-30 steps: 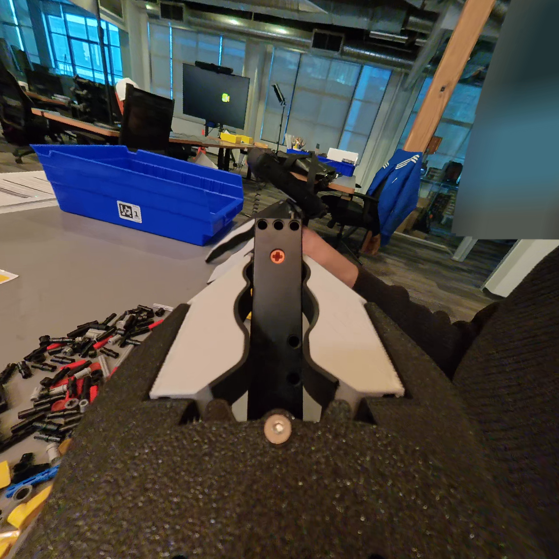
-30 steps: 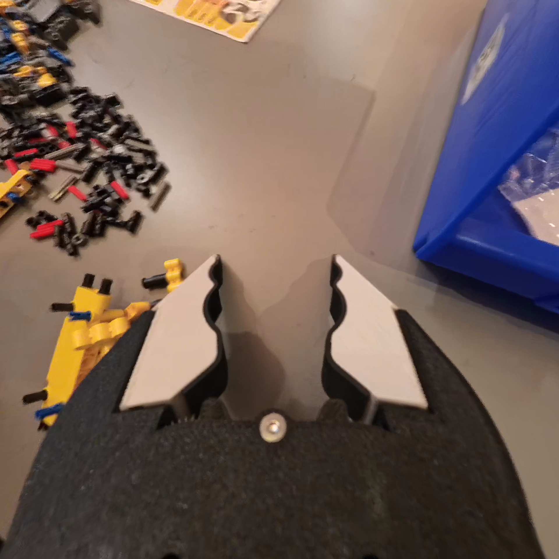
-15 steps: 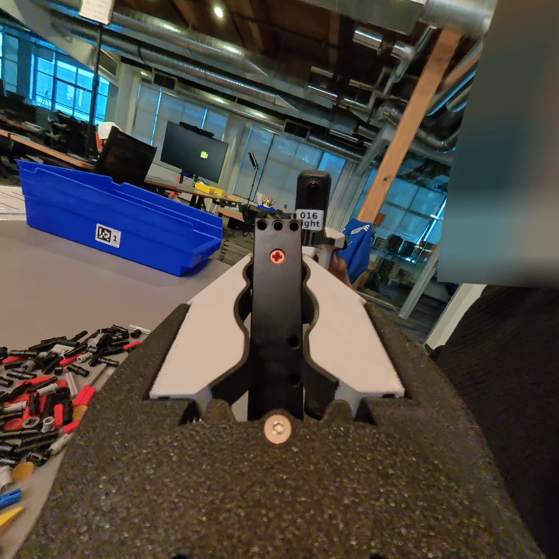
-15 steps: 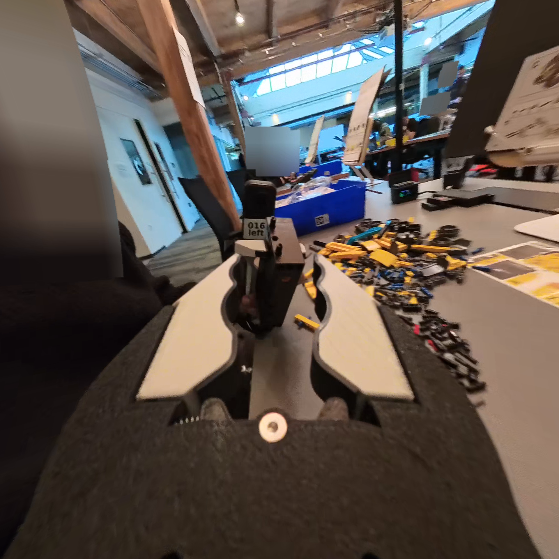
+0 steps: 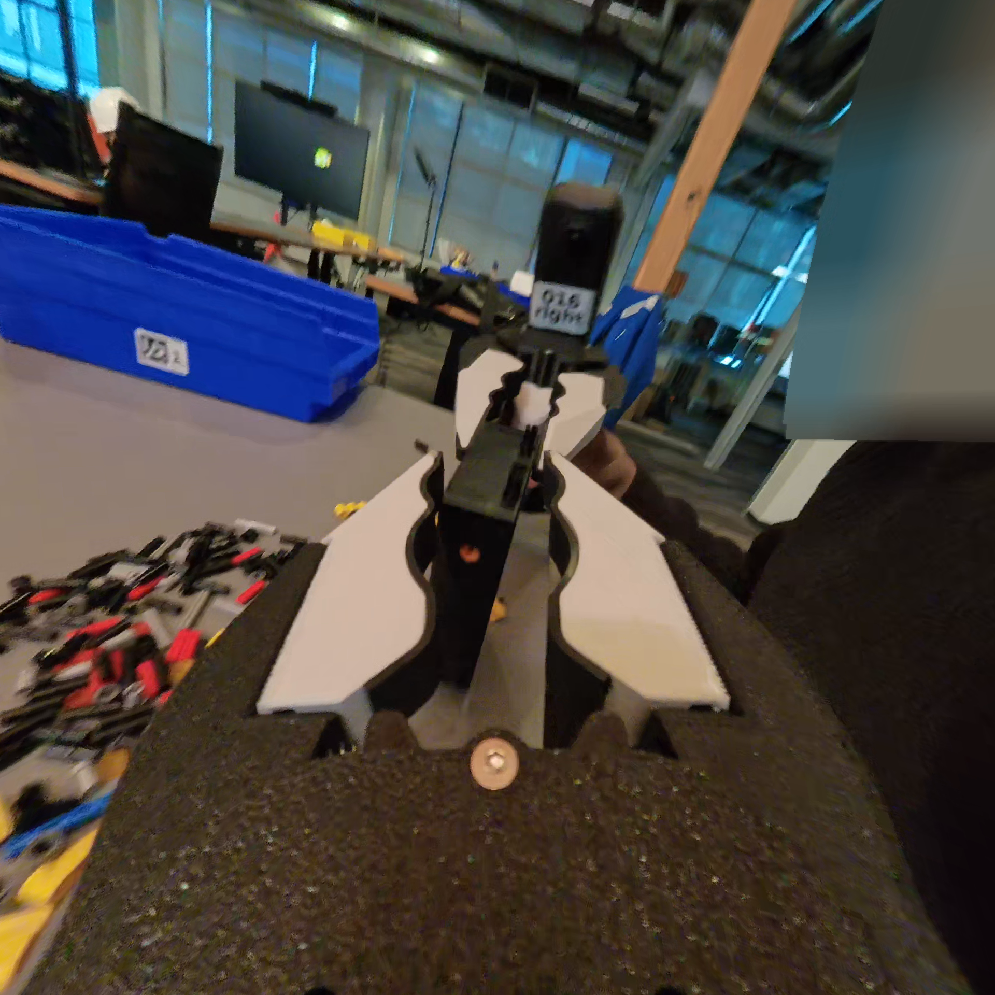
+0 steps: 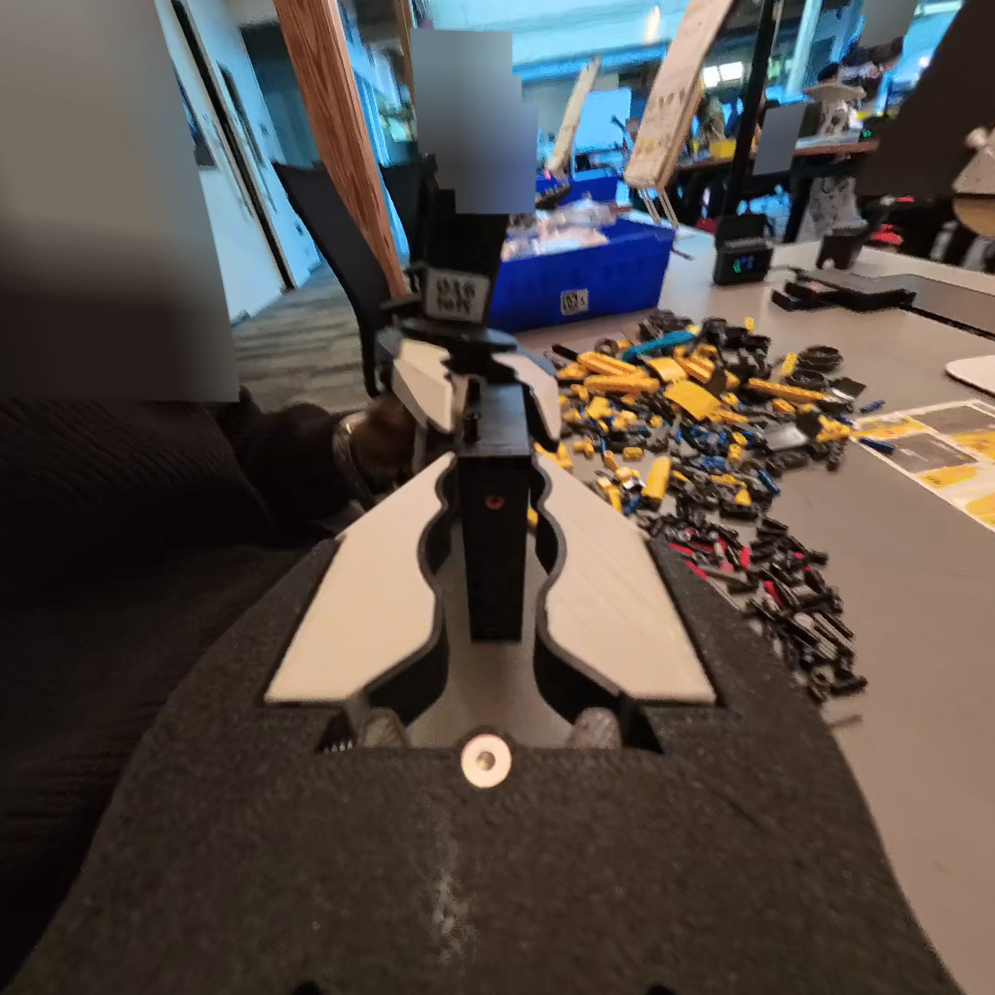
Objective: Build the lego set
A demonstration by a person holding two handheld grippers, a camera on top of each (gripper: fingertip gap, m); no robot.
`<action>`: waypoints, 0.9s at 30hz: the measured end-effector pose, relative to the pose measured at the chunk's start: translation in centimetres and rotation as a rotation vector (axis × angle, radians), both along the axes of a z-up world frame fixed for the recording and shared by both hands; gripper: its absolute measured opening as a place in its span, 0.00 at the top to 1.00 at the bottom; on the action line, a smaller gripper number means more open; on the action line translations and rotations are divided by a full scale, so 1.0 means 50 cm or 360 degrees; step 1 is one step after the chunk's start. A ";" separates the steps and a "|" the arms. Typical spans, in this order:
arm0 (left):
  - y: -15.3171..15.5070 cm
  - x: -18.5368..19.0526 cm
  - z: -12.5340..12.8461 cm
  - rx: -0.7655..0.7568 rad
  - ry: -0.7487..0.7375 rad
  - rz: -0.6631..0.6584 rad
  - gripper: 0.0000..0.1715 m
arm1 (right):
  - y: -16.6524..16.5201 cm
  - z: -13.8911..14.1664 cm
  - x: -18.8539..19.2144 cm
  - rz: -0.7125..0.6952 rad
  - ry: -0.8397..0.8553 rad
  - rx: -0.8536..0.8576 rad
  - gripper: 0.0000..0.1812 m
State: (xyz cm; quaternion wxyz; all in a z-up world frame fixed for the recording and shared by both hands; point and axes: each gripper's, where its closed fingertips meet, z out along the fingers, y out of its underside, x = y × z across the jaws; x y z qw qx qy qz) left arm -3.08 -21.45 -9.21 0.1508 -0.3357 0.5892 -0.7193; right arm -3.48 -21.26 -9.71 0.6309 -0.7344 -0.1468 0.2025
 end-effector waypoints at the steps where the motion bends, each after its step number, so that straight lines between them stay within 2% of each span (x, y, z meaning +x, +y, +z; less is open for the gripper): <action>1: 0.005 0.001 -0.011 0.0073 0.0032 0.0020 0.79 | 0.003 -0.013 0.003 -0.0029 -0.0057 -0.0047 0.86; 5: 0.014 -0.005 -0.032 0.0321 0.0035 0.0076 0.79 | 0.010 -0.050 0.012 -0.0074 -0.0153 -0.0174 0.87; 9: 0.019 -0.002 -0.047 0.0474 0.0021 0.0133 0.79 | 0.012 -0.040 0.018 -0.0083 -0.0105 -0.0116 0.86; 14: 0.018 0.015 -0.073 0.0489 0.0117 0.0160 0.78 | 0.017 -0.028 0.023 -0.0106 -0.0108 -0.0082 0.86; 18: 0.007 0.020 -0.065 0.0437 0.0094 0.0127 0.75 | 0.014 -0.005 0.010 -0.0064 -0.0079 -0.0003 0.86; 20: 0.001 0.016 -0.060 0.0435 0.0075 0.0092 0.79 | 0.010 -0.003 0.012 -0.0061 -0.0068 0.0000 0.86; 27: -0.012 0.011 -0.069 0.0576 0.0063 0.0049 0.81 | -0.011 -0.024 0.015 -0.0022 -0.0092 -0.0071 0.86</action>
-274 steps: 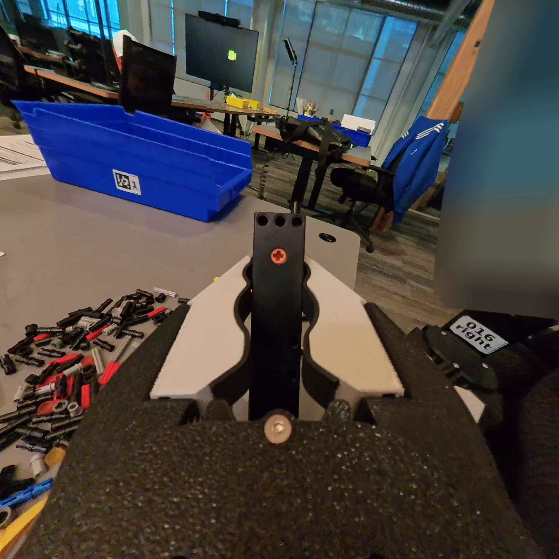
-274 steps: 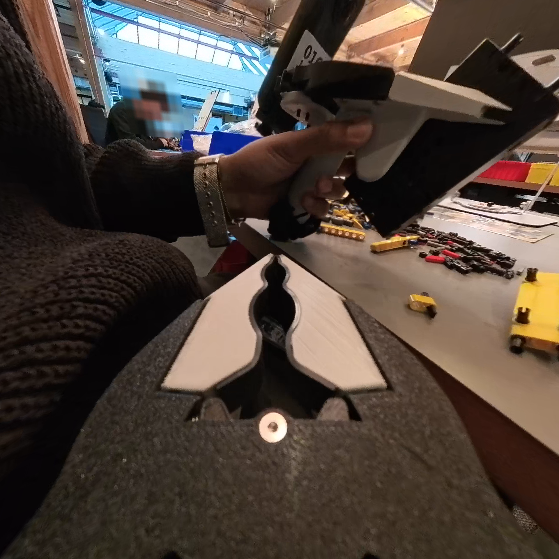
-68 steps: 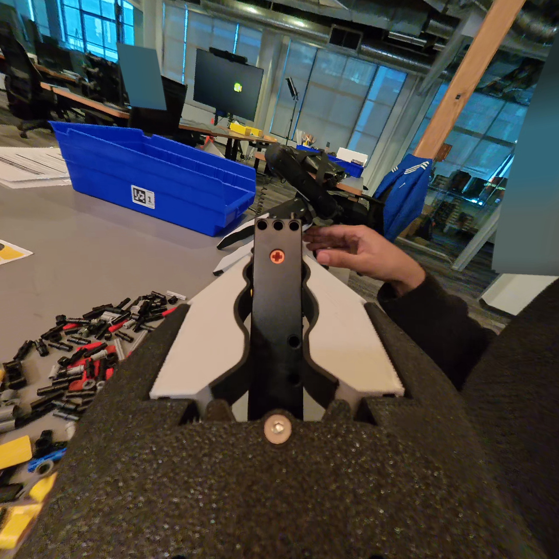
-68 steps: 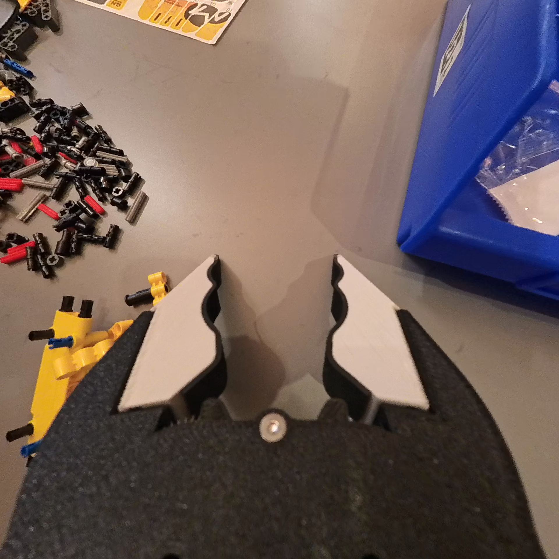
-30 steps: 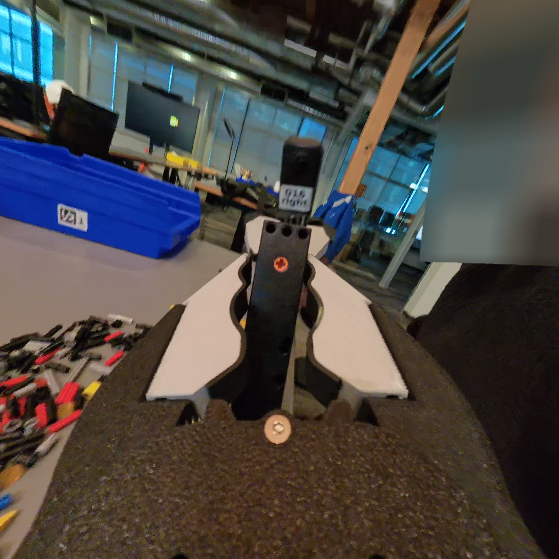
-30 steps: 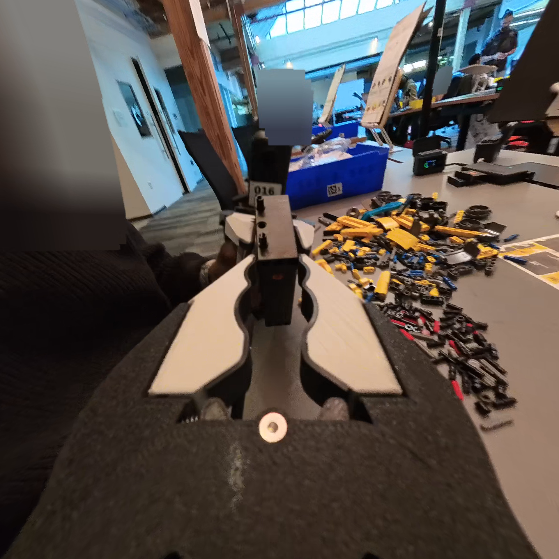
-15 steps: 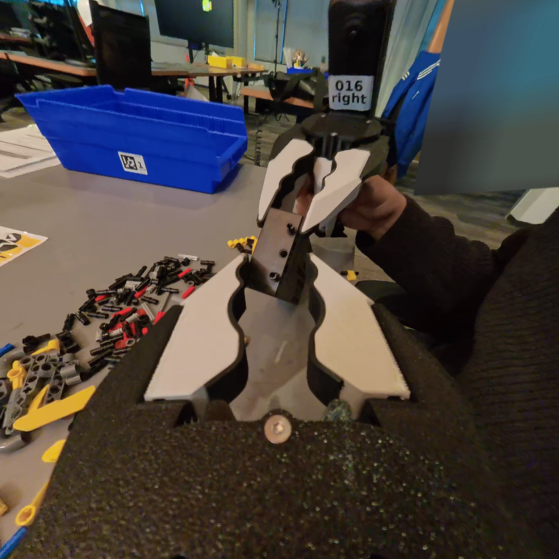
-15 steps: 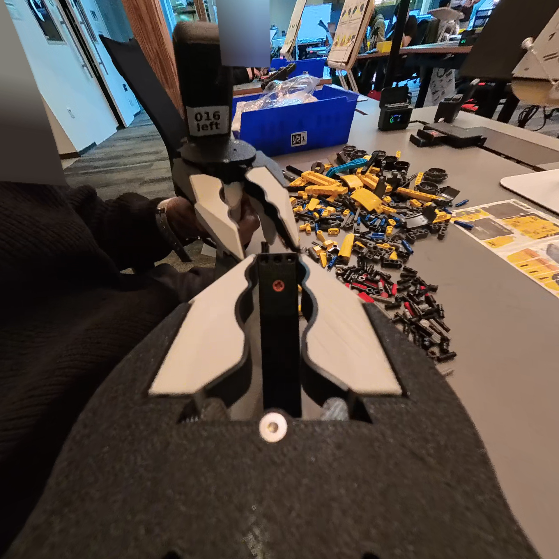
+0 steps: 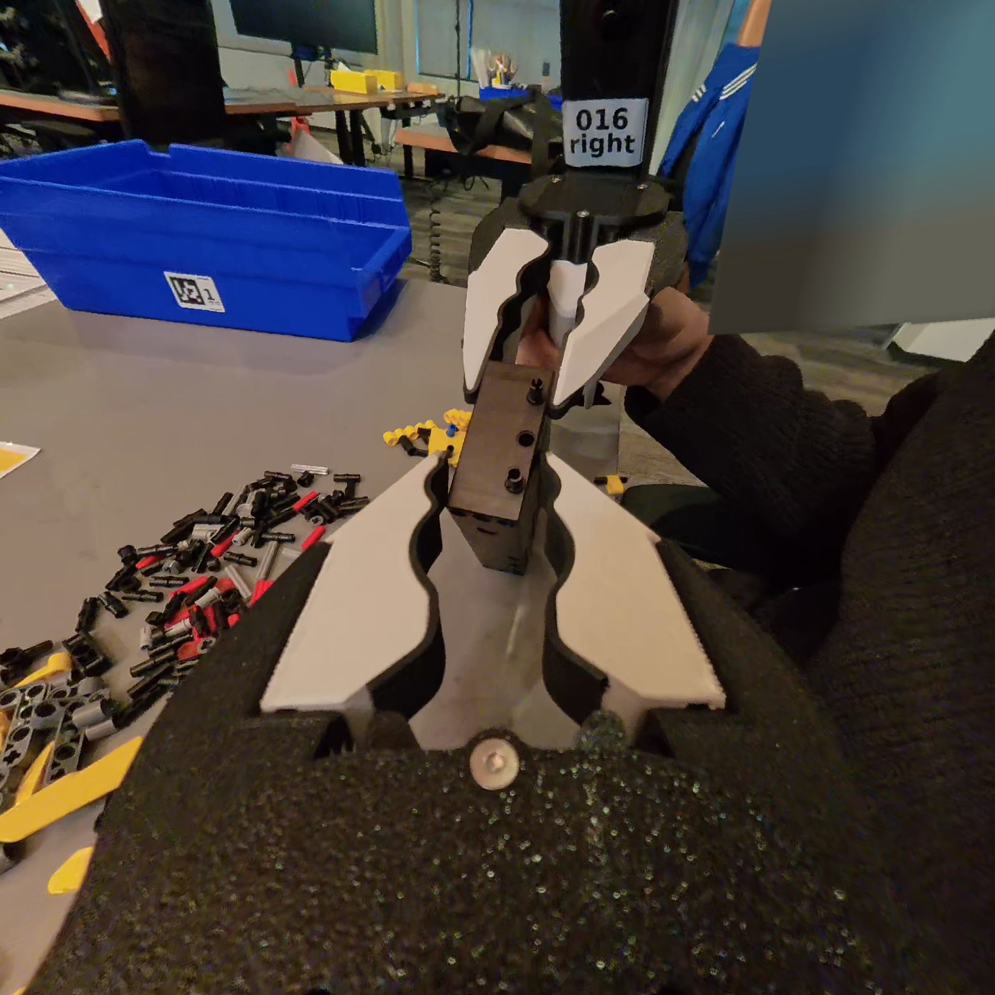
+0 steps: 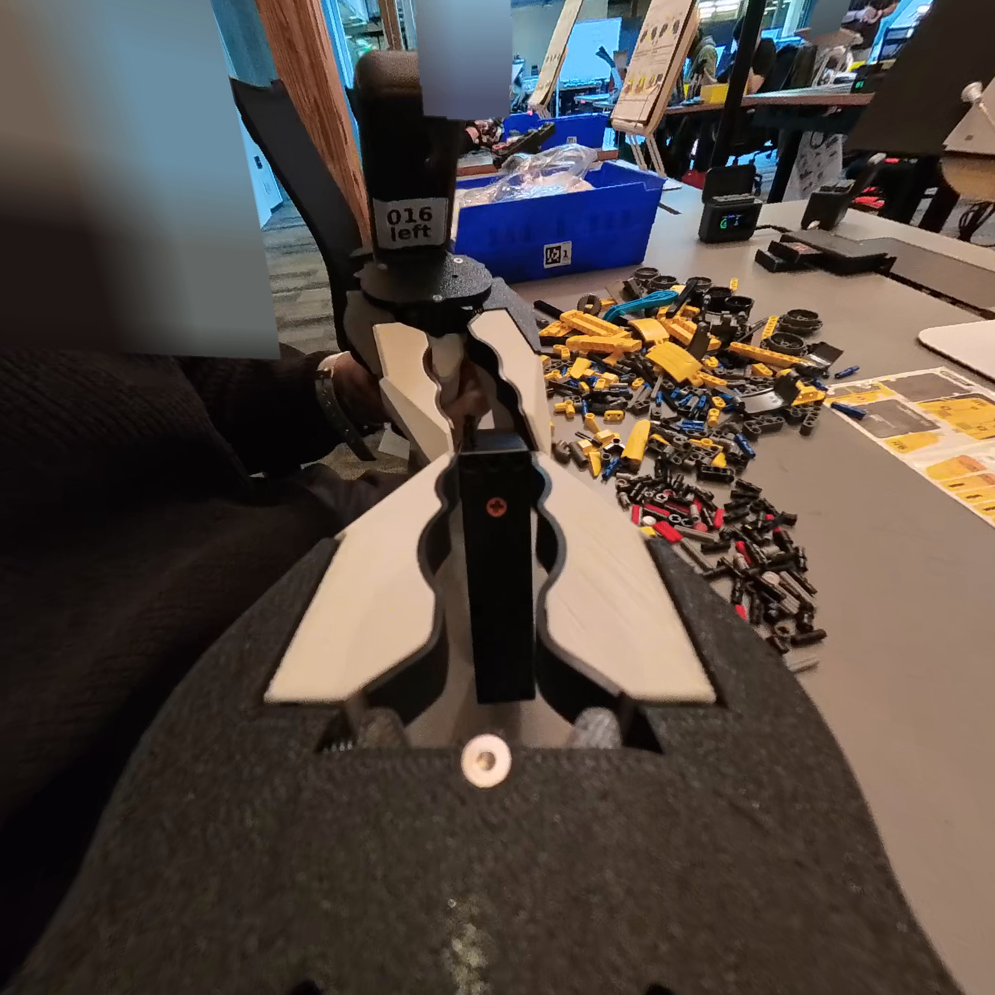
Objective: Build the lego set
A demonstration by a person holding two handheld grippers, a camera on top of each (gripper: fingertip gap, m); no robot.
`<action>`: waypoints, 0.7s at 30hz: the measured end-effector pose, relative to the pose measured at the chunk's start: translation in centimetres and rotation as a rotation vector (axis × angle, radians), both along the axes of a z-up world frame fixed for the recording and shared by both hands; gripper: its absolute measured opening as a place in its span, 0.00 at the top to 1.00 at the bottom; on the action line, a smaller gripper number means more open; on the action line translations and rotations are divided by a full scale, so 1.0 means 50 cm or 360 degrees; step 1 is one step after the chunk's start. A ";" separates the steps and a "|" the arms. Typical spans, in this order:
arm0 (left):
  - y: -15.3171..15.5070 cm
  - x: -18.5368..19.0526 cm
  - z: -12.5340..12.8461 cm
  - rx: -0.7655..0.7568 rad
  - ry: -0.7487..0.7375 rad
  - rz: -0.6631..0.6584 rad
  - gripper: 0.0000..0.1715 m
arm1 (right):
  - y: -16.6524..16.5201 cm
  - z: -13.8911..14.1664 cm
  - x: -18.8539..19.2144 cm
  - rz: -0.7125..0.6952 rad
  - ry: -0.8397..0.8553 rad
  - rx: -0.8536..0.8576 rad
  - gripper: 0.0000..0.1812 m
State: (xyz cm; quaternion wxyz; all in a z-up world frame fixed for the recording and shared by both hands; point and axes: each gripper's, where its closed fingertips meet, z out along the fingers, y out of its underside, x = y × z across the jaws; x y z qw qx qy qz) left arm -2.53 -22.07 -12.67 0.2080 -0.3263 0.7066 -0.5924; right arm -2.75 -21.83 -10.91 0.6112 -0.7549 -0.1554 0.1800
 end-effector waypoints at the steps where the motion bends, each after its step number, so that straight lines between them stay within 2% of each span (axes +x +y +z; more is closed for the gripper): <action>1: -0.002 0.000 0.001 -0.0002 0.0000 -0.0008 0.81 | -0.003 0.000 0.001 0.0005 0.0009 -0.0003 0.86; 10: -0.029 0.029 0.019 -0.0138 -0.0015 -0.0040 0.81 | -0.038 -0.004 0.036 -0.0044 0.0068 -0.0051 0.86; 15: -0.051 0.039 -0.018 -0.0157 0.0147 -0.0086 0.79 | -0.039 -0.005 0.043 -0.0061 0.0093 -0.0036 0.86; 21: -0.056 0.049 -0.030 -0.0199 0.0269 -0.0067 0.82 | -0.031 -0.009 0.053 -0.0079 0.0164 -0.0041 0.86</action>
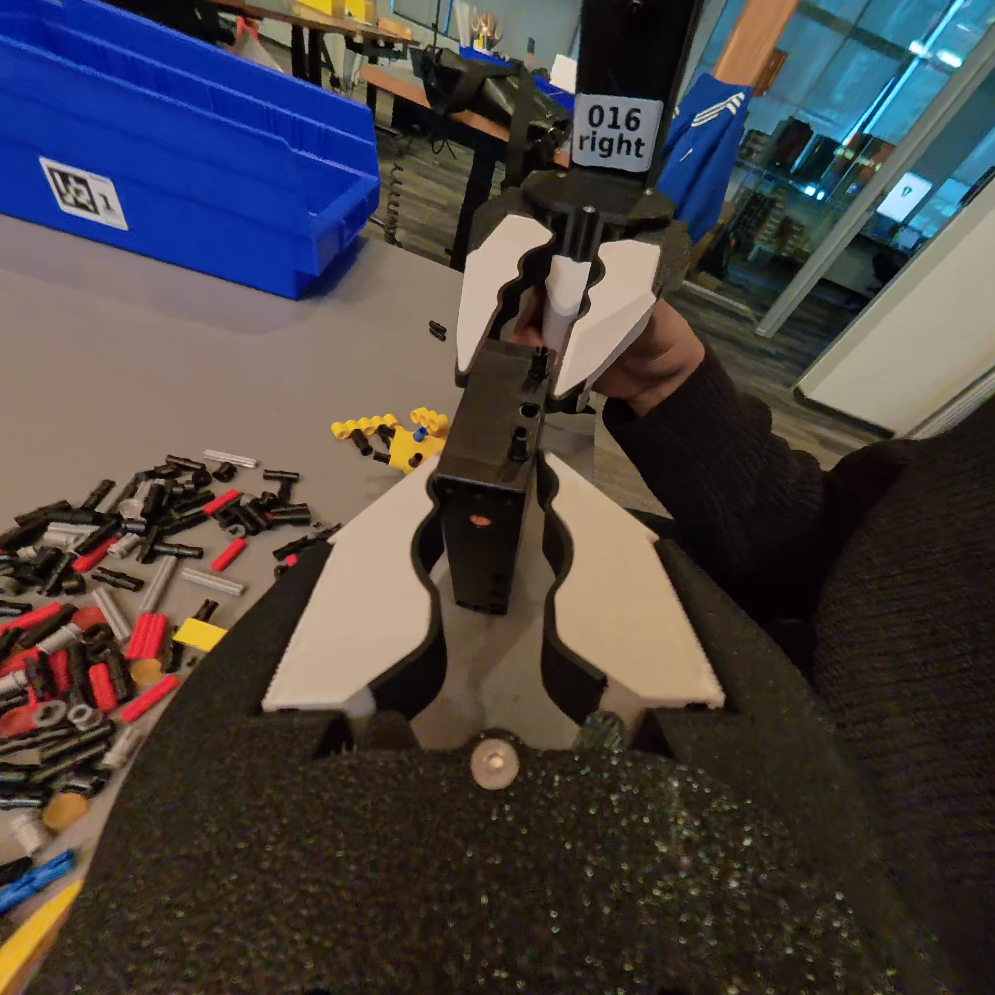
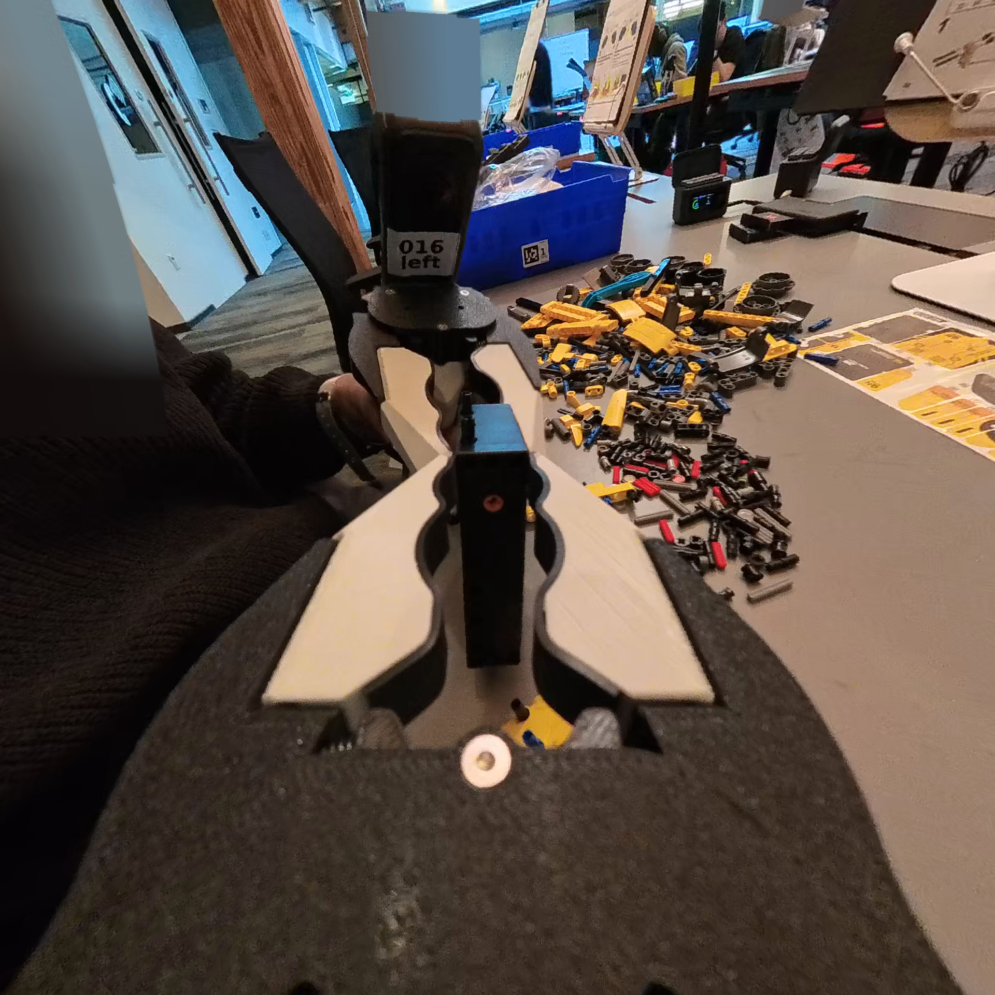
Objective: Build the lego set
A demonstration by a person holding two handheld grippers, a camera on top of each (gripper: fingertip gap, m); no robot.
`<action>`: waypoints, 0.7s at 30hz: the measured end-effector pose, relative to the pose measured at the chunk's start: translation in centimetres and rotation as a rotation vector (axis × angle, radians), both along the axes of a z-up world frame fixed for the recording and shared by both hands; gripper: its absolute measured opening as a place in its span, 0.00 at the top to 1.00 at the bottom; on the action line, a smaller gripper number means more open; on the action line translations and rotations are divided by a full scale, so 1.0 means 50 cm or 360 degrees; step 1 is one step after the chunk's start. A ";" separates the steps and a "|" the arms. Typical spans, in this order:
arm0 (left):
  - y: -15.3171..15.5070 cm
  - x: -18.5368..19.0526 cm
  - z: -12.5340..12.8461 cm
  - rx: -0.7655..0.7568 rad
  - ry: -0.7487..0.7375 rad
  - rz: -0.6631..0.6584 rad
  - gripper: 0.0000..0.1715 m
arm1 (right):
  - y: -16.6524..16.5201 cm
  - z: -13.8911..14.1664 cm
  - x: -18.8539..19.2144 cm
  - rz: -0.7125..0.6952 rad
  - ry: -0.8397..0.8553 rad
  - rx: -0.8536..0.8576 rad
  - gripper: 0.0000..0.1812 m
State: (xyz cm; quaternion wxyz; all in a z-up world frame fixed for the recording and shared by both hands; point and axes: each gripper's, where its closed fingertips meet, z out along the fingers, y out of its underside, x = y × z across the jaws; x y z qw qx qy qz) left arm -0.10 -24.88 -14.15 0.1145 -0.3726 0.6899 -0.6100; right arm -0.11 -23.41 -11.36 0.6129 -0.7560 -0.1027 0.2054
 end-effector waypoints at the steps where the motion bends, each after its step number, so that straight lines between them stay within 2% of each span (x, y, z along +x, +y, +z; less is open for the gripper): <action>1: 0.001 0.002 -0.001 -0.0043 0.0041 0.0012 0.84 | 0.004 -0.002 0.005 -0.0031 0.0000 -0.0010 0.85; 3: 0.012 0.010 0.007 -0.0181 0.0095 0.0075 0.85 | 0.015 -0.001 0.022 -0.0136 -0.0022 -0.0011 0.84; 5: 0.042 0.018 0.035 -0.0419 0.0094 0.0159 0.85 | 0.018 0.022 0.032 -0.0214 -0.0056 0.0077 0.81; 7: 0.093 0.019 0.075 -0.0754 0.0062 0.0245 0.85 | 0.012 0.065 0.044 -0.0316 -0.0101 0.0239 0.75; 10: 0.194 0.007 0.132 -0.1303 -0.0018 0.0376 0.85 | -0.006 0.124 0.056 -0.0507 -0.0247 0.0451 0.75; 12: 0.244 -0.009 0.155 -0.1561 -0.0076 0.0424 0.85 | -0.008 0.148 0.047 -0.0587 -0.0397 0.0548 0.75; 17: 0.286 -0.043 0.194 -0.1834 -0.0174 0.0458 0.85 | 0.029 0.167 -0.005 -0.0806 -0.0881 0.0769 0.77; 19: 0.287 -0.051 0.205 -0.1874 -0.0188 0.0450 0.85 | 0.051 0.157 -0.040 -0.0807 -0.1050 0.0815 0.88; 21: 0.282 -0.058 0.212 -0.1880 -0.0190 0.0432 0.85 | 0.066 0.156 -0.067 -0.0837 -0.1172 0.0891 0.93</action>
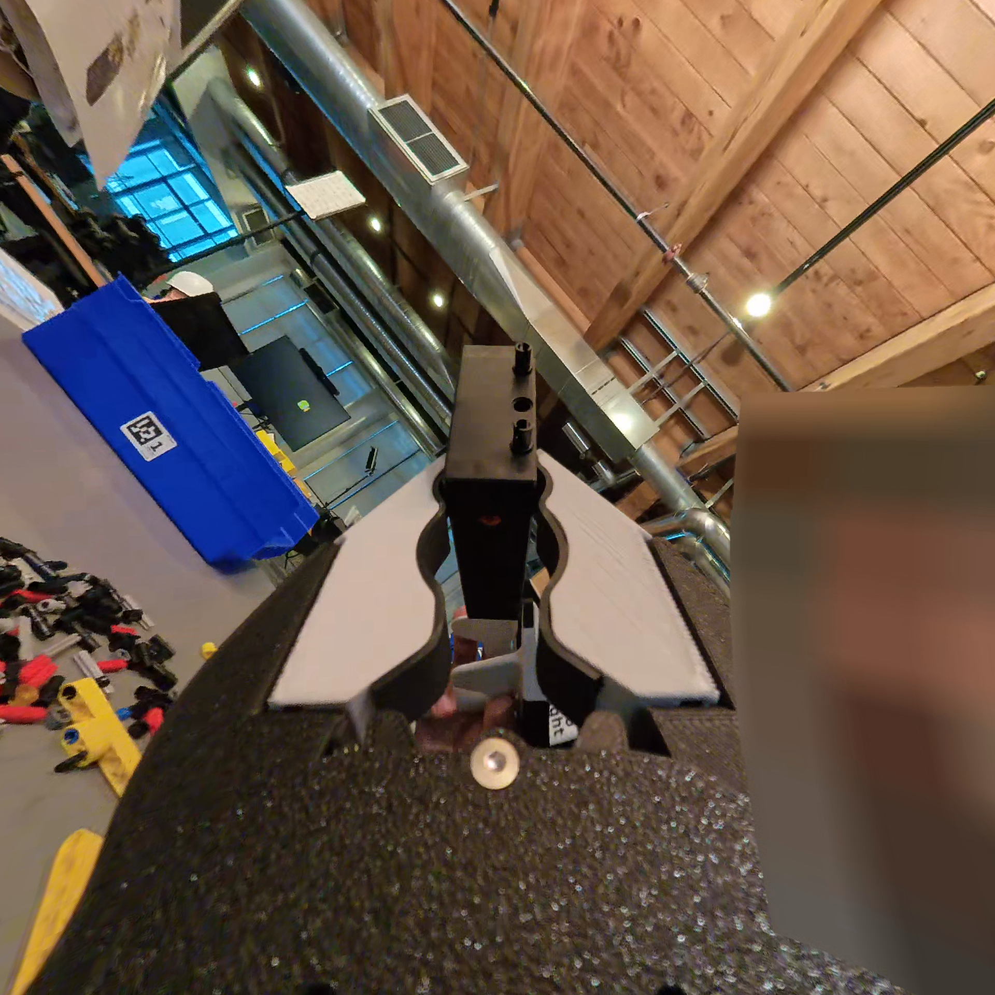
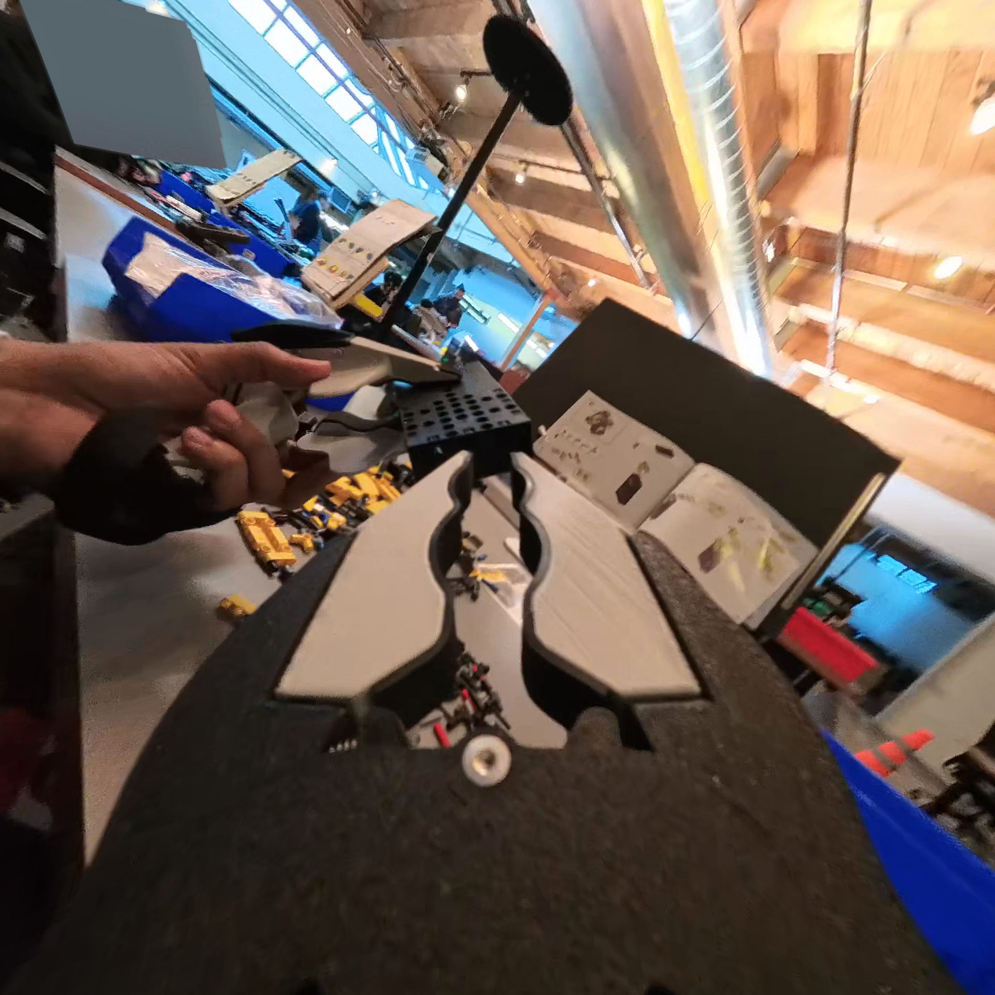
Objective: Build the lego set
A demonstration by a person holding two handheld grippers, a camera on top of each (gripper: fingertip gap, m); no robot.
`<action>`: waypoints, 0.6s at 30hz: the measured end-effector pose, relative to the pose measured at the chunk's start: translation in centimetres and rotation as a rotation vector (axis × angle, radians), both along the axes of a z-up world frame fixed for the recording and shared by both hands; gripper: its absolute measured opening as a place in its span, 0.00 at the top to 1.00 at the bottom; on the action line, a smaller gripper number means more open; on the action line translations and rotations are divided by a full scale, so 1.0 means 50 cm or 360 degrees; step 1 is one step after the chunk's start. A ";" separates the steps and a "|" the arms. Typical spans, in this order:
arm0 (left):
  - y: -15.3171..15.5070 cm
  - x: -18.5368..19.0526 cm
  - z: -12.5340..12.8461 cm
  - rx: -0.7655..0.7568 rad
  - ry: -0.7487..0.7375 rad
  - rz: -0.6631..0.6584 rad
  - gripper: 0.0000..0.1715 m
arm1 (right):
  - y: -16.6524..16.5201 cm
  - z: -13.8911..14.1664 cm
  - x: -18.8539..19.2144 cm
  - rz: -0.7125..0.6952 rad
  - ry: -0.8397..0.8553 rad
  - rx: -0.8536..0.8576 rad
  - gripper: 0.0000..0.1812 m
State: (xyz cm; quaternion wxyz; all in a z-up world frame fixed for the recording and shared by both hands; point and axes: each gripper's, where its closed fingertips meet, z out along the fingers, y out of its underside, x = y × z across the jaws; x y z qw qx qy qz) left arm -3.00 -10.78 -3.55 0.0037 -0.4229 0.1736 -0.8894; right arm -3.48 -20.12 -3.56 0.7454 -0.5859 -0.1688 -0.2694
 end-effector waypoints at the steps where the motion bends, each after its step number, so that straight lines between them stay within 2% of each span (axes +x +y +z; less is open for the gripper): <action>1: -0.003 -0.002 0.002 0.0003 -0.0004 -0.0011 0.85 | 0.003 0.001 -0.010 -0.0013 -0.0043 0.0037 0.96; 3: -0.007 -0.008 0.006 -0.0013 -0.0014 -0.0031 0.85 | 0.007 0.000 -0.030 0.0016 -0.0069 0.0069 0.98; 9: -0.020 -0.011 0.005 -0.0032 -0.0011 -0.0087 0.85 | 0.015 -0.012 -0.051 0.0186 0.0094 0.0002 0.96; 18: -0.045 -0.004 0.004 0.0008 -0.0011 -0.0166 0.85 | 0.018 -0.026 -0.050 0.0248 0.0168 -0.0066 0.97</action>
